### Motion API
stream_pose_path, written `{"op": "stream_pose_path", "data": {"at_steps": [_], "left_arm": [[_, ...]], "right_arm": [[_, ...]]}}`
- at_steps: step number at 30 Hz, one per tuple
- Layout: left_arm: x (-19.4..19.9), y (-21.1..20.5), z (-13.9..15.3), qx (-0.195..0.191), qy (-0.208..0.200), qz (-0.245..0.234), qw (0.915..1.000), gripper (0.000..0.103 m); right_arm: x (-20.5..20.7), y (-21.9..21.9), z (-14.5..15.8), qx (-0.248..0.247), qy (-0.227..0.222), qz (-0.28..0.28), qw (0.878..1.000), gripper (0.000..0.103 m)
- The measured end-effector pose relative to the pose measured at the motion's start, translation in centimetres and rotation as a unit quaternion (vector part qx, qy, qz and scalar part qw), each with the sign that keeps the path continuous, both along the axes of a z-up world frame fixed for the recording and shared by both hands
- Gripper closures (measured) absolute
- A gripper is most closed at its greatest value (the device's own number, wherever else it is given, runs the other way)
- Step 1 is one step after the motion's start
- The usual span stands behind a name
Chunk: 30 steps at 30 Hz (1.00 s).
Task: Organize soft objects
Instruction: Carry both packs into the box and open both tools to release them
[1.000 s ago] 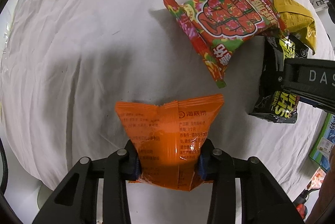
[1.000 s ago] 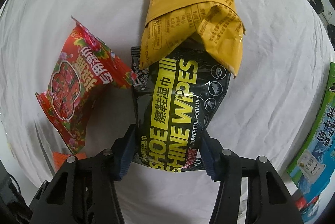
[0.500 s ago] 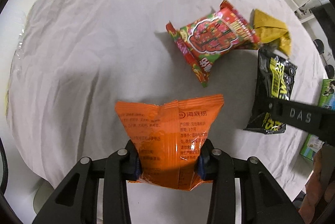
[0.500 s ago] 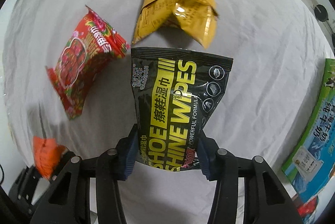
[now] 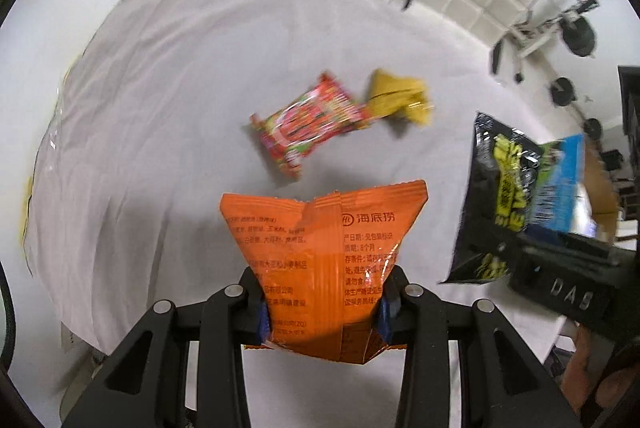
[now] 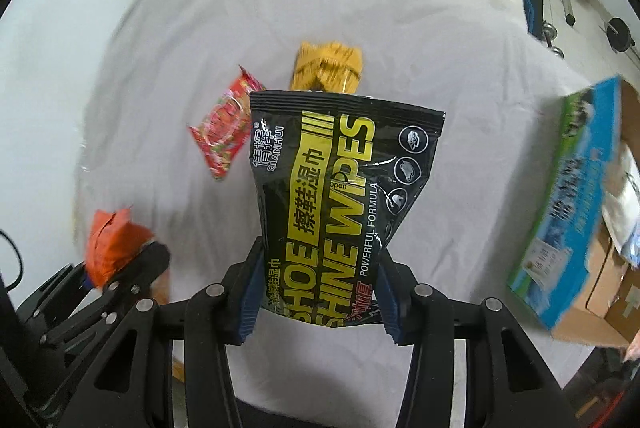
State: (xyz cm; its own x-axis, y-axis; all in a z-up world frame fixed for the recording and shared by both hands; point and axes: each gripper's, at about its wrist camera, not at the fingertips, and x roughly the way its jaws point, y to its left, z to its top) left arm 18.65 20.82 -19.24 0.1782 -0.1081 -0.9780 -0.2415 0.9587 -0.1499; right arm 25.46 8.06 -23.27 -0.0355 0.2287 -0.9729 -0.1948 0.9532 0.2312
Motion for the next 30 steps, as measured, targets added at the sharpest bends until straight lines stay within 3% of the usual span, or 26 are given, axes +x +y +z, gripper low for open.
{"op": "stream_pose_path", "data": {"at_steps": [7,12,20,25,30], "left_arm": [[0.4,-7.0,6.7,-0.029,-0.063,-0.064,0.9956,0.068],[1.2,-13.8,9.6,-0.058,-0.083,-0.121,0.9874,0.068],[4.6,-25.6,9.1,-0.091,-0.064,-0.203,0.9728,0.068],[7.6,-32.3,6.9,-0.088,-0.036,-0.244,0.9652,0.068],[10.2,-36.3,4.3,-0.076,-0.005,-0.251,0.9650,0.068]], "right_arm": [[-2.1,-9.2,7.0,0.025,-0.048,-0.048,0.997,0.052],[-4.8,-18.5,9.5,0.024,-0.065,-0.113,0.991,0.052],[-6.8,-33.0,10.3,-0.012,-0.070,-0.209,0.975,0.052],[-6.8,-40.5,7.9,-0.040,-0.053,-0.243,0.968,0.052],[-6.5,-45.4,4.5,-0.064,-0.034,-0.258,0.963,0.052]]}}
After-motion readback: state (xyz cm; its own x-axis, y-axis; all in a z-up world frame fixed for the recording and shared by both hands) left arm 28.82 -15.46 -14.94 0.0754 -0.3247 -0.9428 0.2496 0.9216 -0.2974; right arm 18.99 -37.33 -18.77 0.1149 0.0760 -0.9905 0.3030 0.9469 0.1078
